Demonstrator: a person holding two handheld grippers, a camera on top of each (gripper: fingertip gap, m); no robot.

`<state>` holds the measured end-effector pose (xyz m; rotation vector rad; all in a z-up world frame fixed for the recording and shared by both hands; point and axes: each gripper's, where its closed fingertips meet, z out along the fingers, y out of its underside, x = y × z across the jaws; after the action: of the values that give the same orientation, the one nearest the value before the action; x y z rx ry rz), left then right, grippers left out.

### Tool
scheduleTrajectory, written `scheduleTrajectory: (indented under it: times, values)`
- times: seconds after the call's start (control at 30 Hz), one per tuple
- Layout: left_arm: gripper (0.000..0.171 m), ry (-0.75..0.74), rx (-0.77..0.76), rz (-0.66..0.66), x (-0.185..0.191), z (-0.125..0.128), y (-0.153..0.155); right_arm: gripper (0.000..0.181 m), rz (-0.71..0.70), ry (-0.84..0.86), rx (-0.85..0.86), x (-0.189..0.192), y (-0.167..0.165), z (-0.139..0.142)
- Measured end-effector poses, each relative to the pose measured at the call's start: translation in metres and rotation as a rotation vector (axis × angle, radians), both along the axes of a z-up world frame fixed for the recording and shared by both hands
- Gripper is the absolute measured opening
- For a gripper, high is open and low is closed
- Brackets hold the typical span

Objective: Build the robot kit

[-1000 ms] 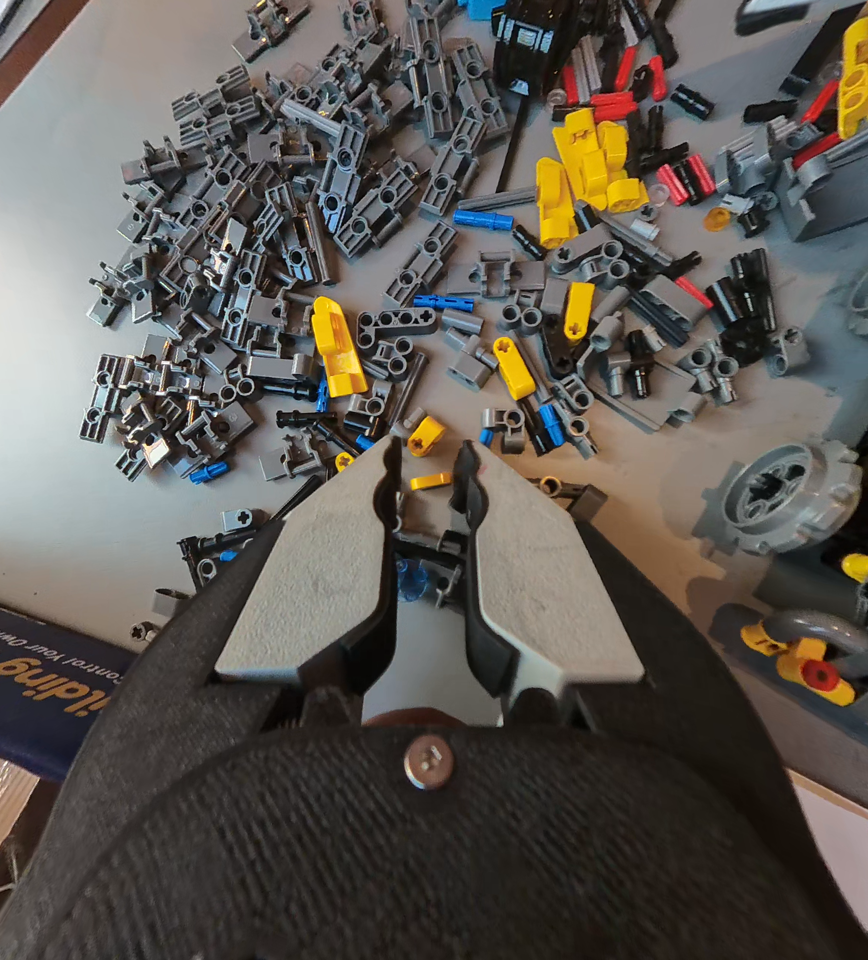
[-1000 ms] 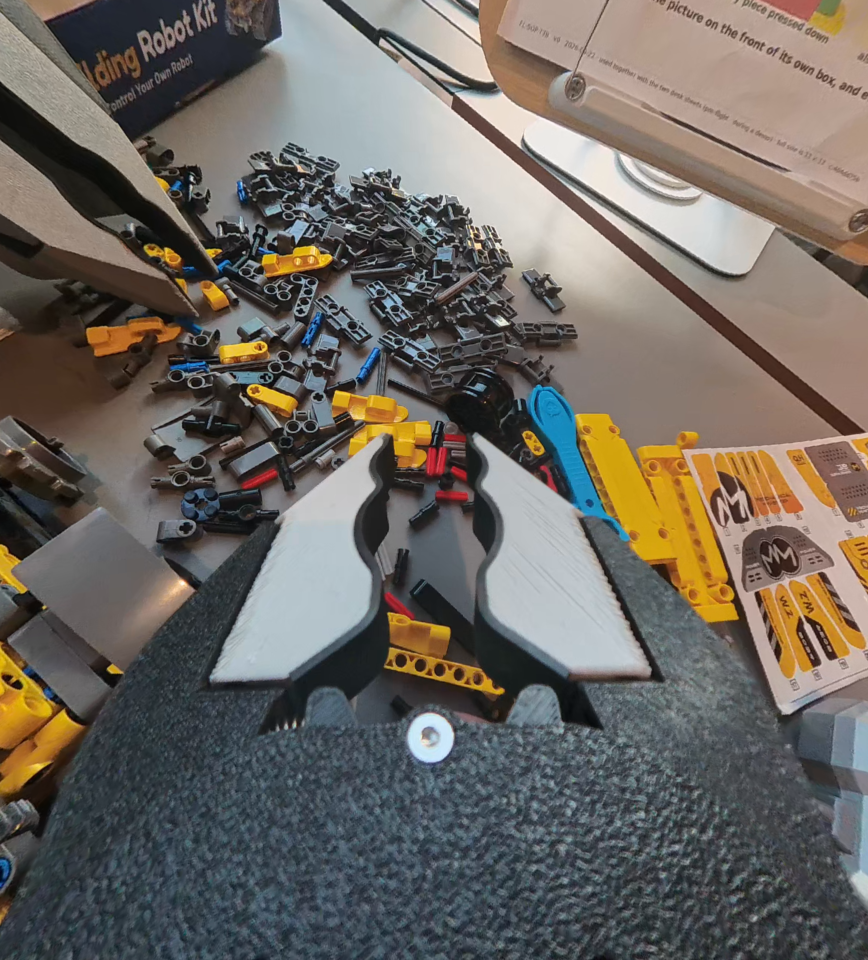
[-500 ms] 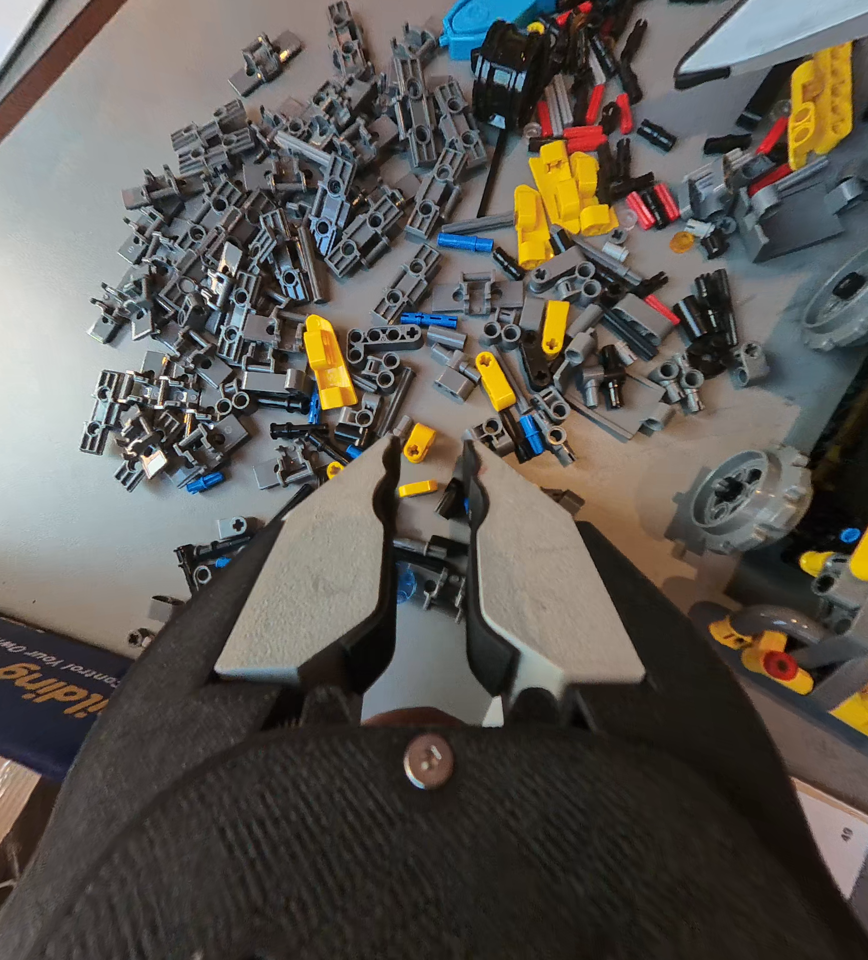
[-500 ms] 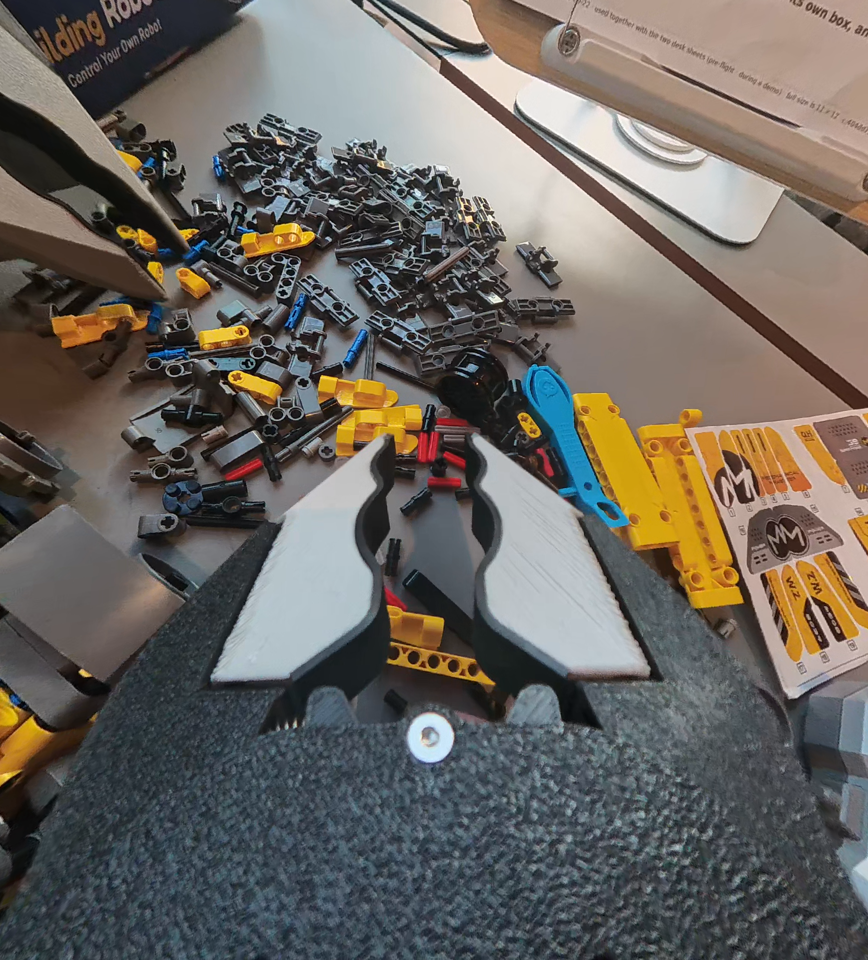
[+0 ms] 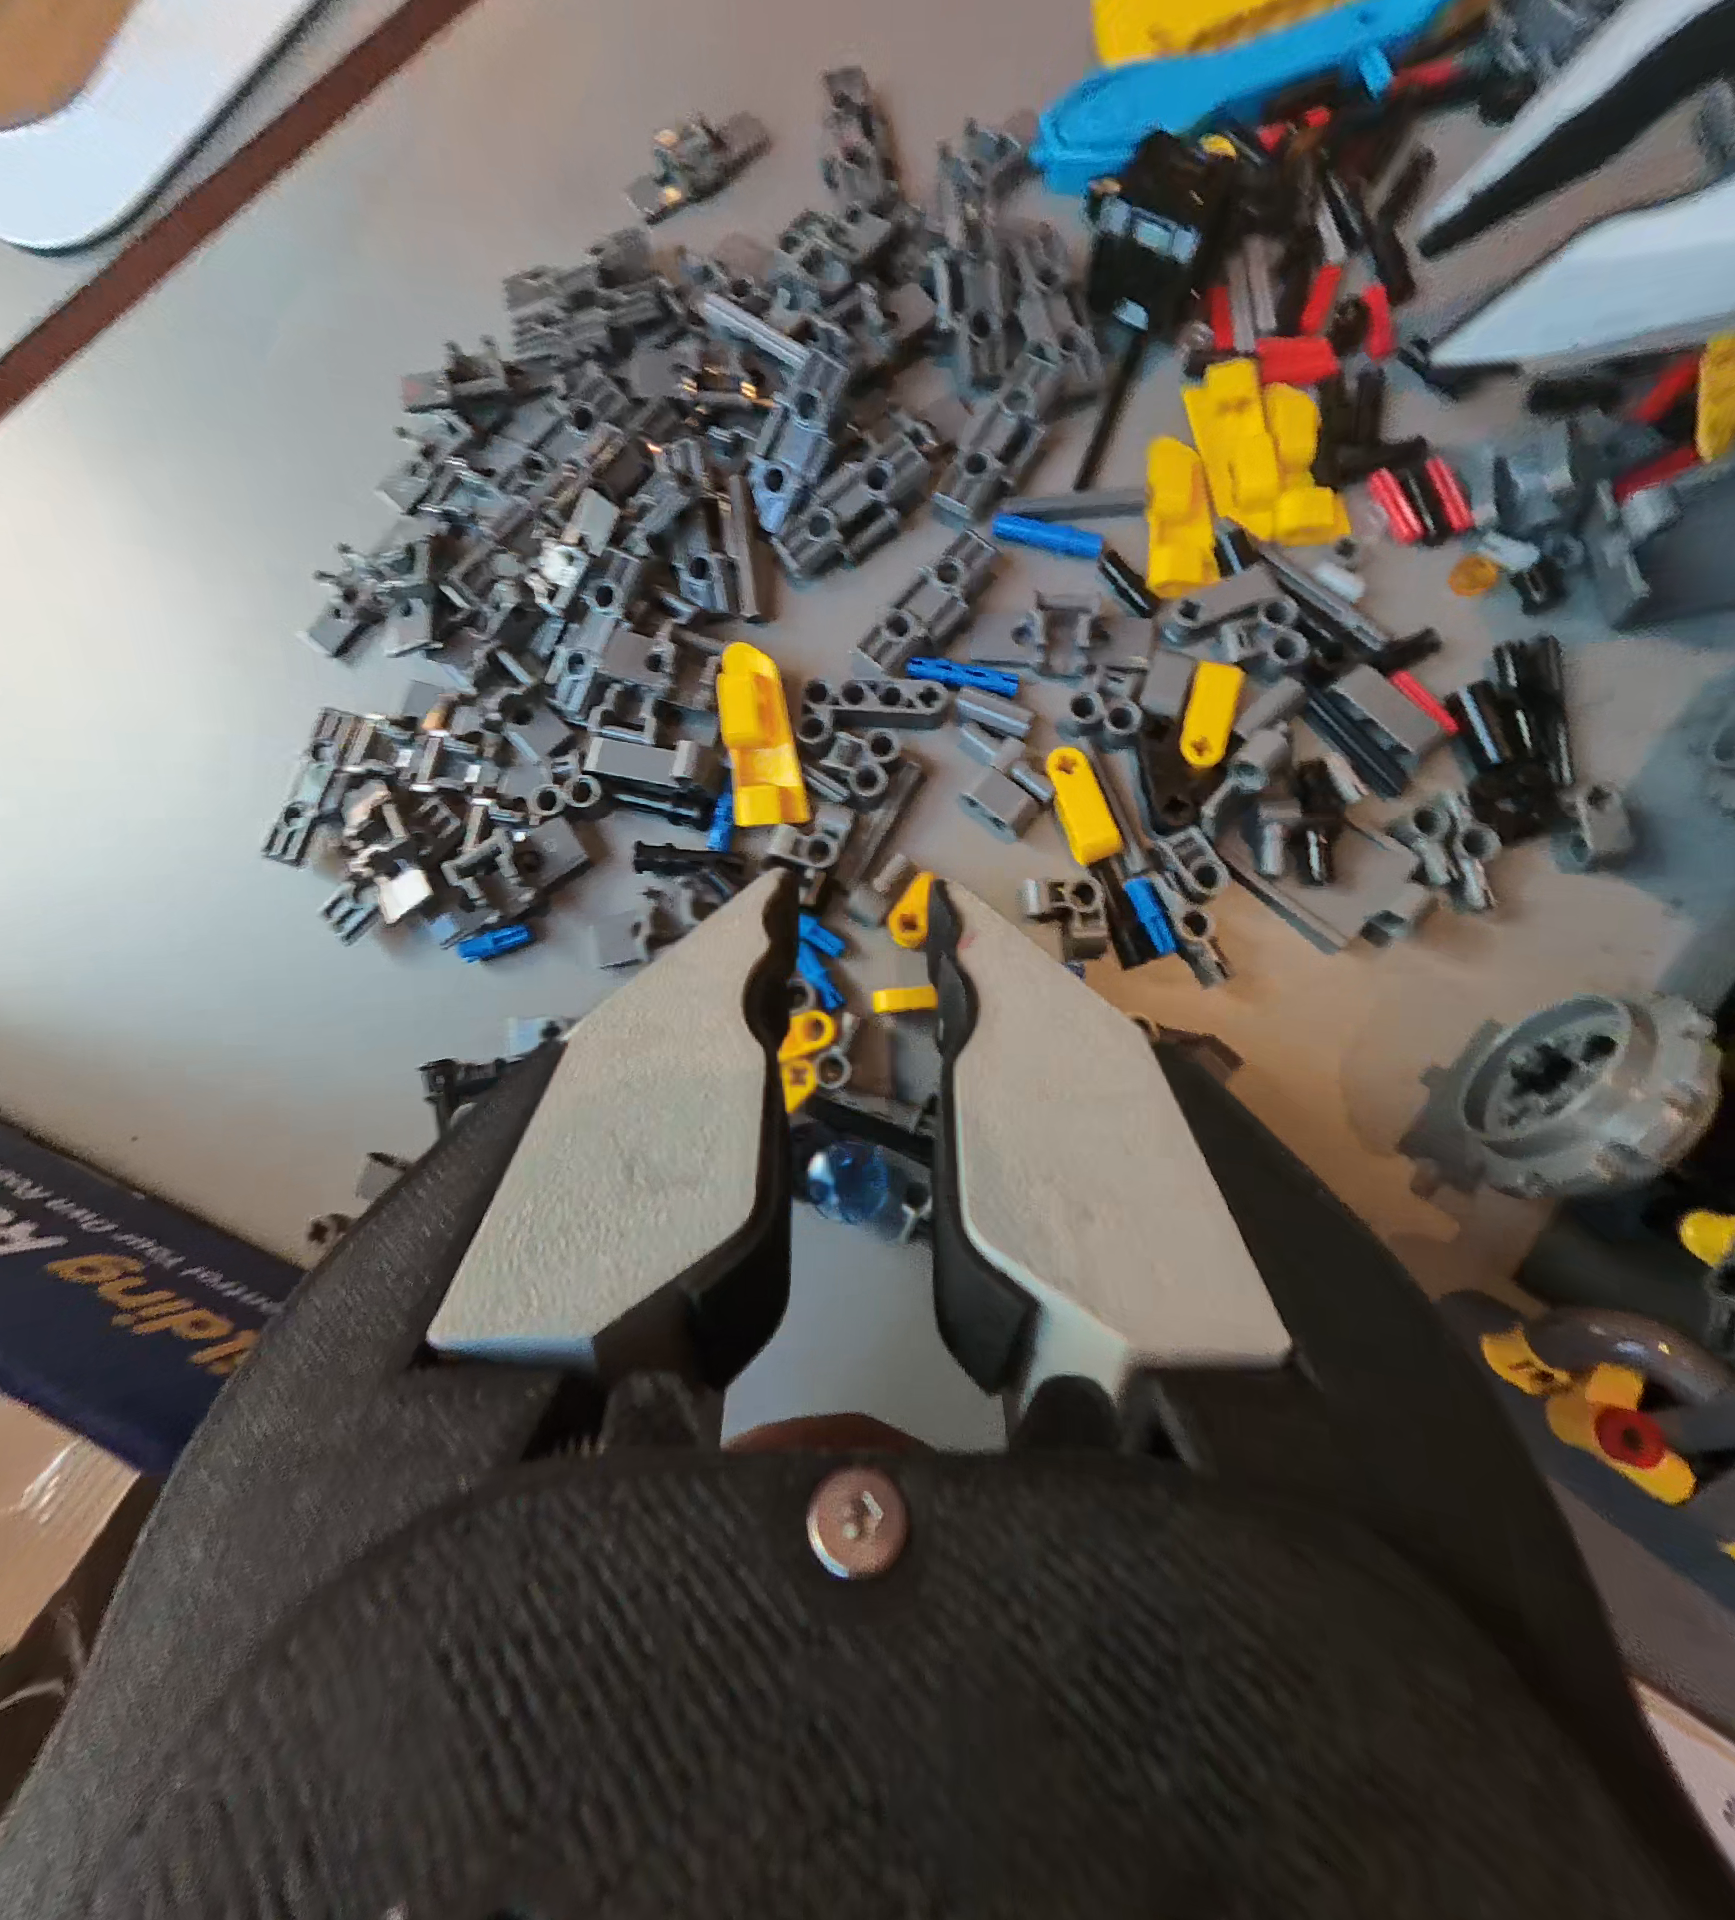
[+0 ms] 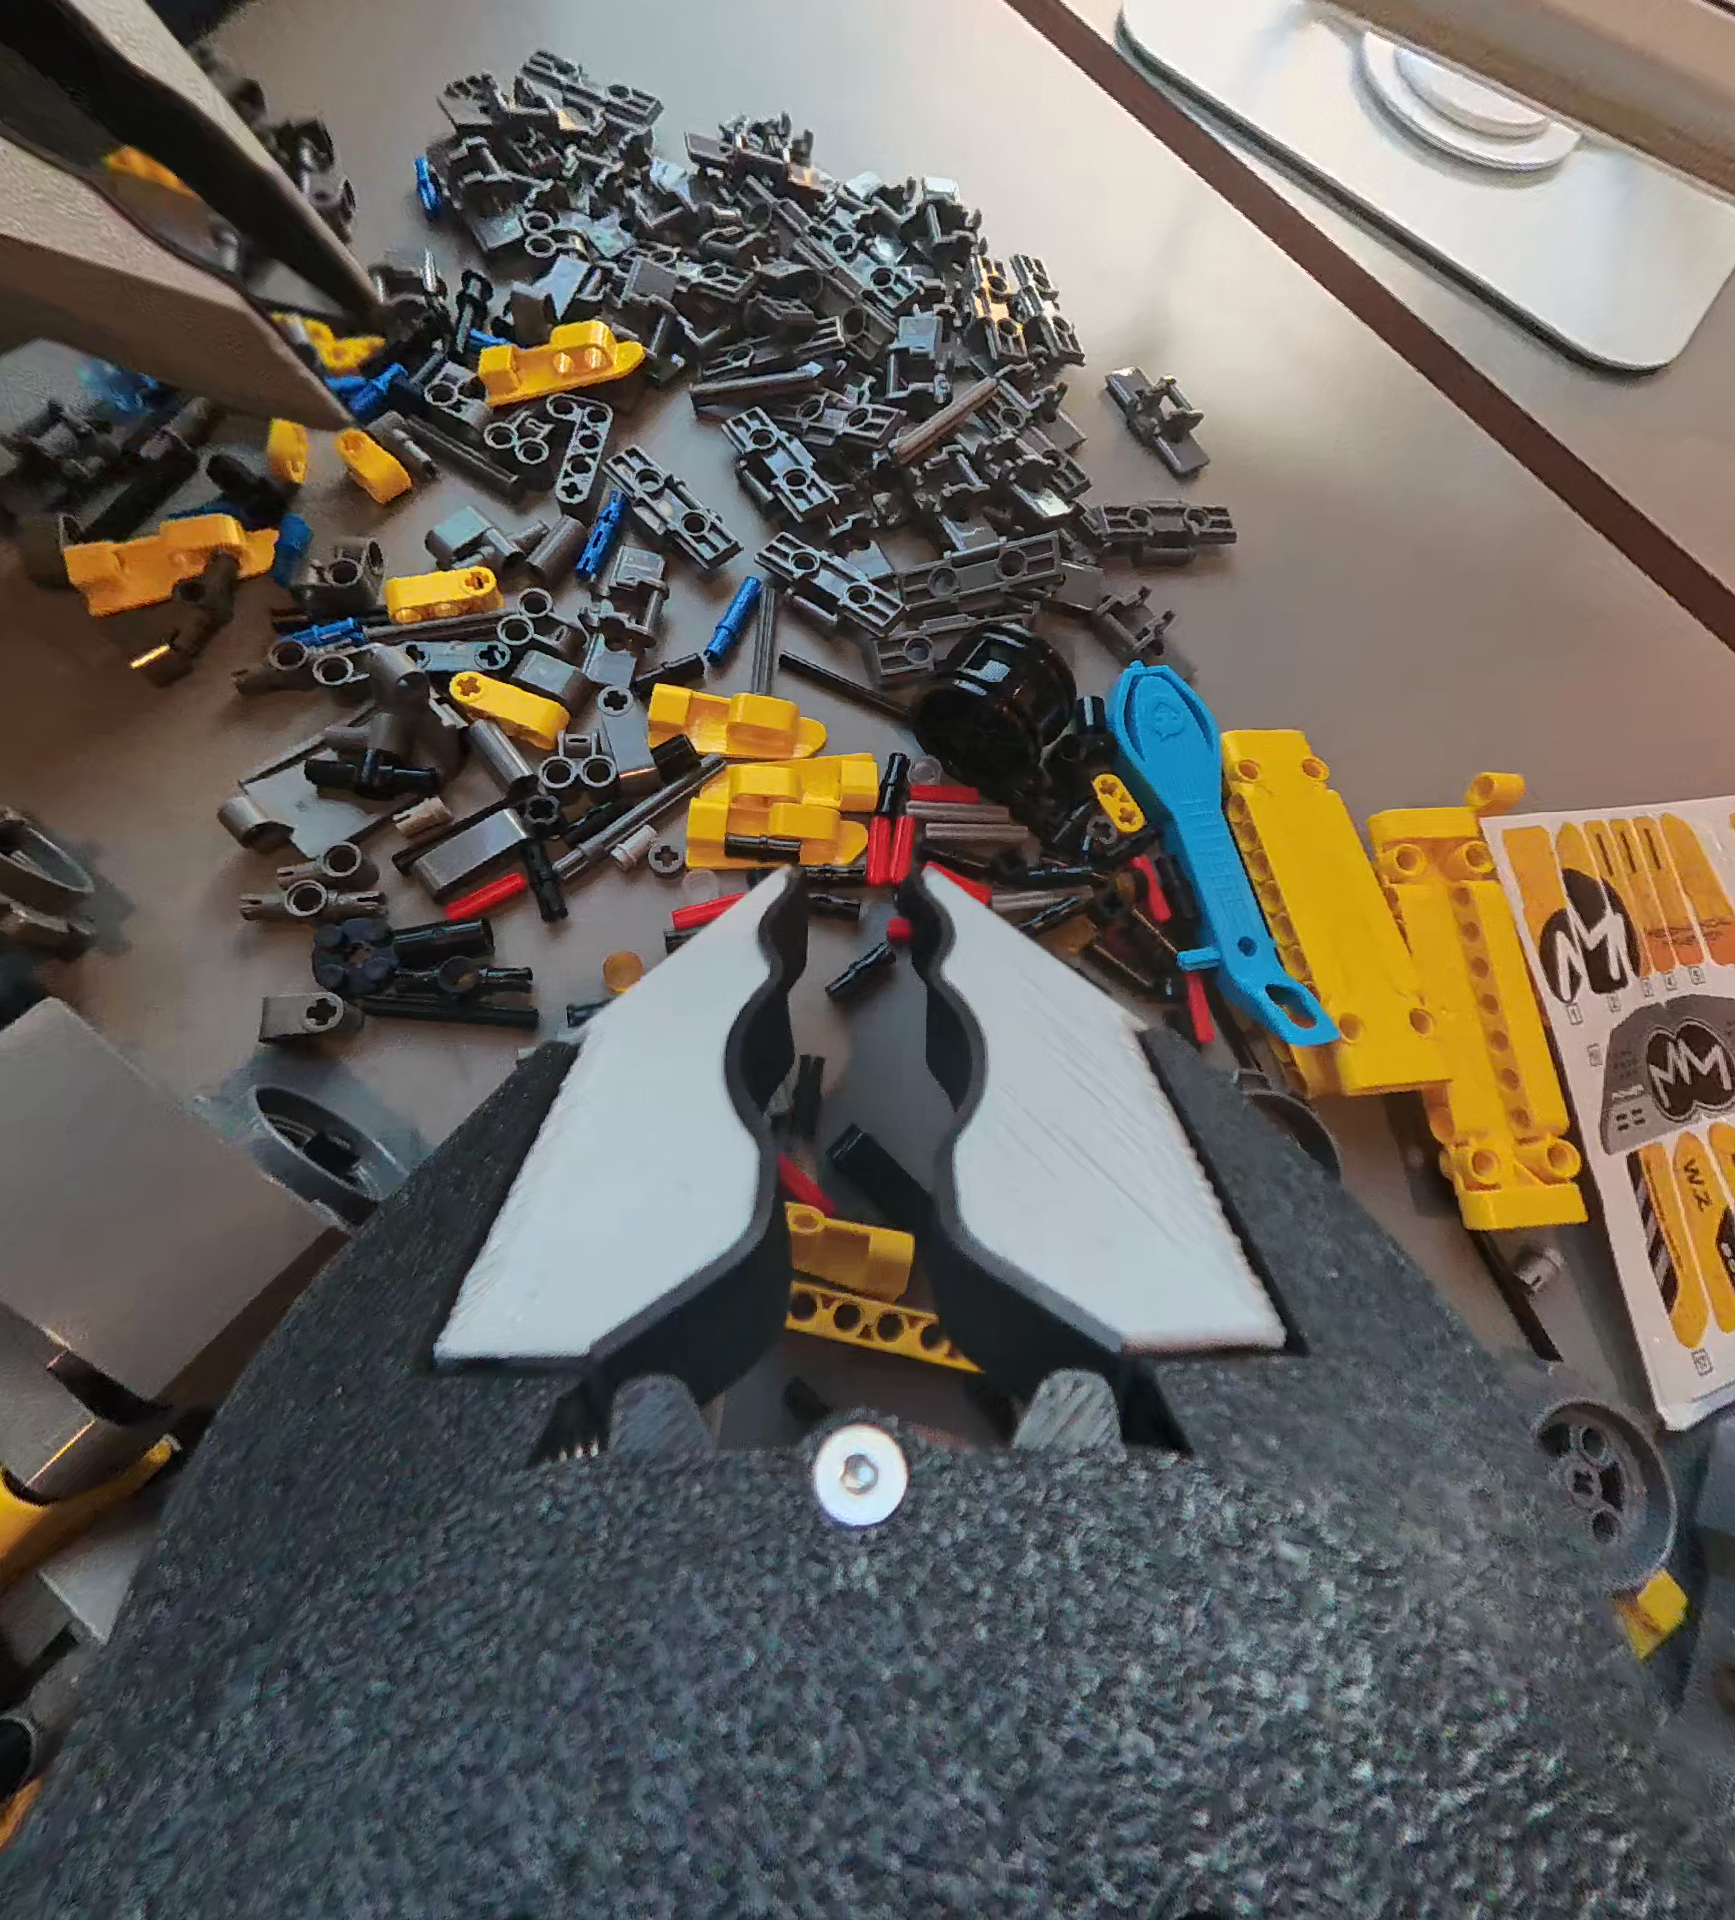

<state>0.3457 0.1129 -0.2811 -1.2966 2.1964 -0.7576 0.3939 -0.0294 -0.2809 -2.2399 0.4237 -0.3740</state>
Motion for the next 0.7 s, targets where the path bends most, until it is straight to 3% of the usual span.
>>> scheduleTrajectory:
  times: [0.23,0.37,0.57,0.7]
  values:
    - [0.022,-0.098,-0.137,0.181,0.016,0.024,0.024,0.021,0.053,0.044,0.008,0.004,0.021,-0.001]
    - [0.019,-0.067,-0.166,0.224,0.016,0.020,0.032,0.013,0.055,0.068,-0.063,0.002,0.018,-0.018]
    - [0.017,-0.017,-0.119,0.234,0.013,0.010,0.046,0.009,-0.056,0.016,-0.097,0.018,-0.001,-0.015]
    - [0.022,0.034,-0.120,0.212,0.009,0.002,0.045,0.013,0.015,0.065,0.038,0.004,0.016,0.003]
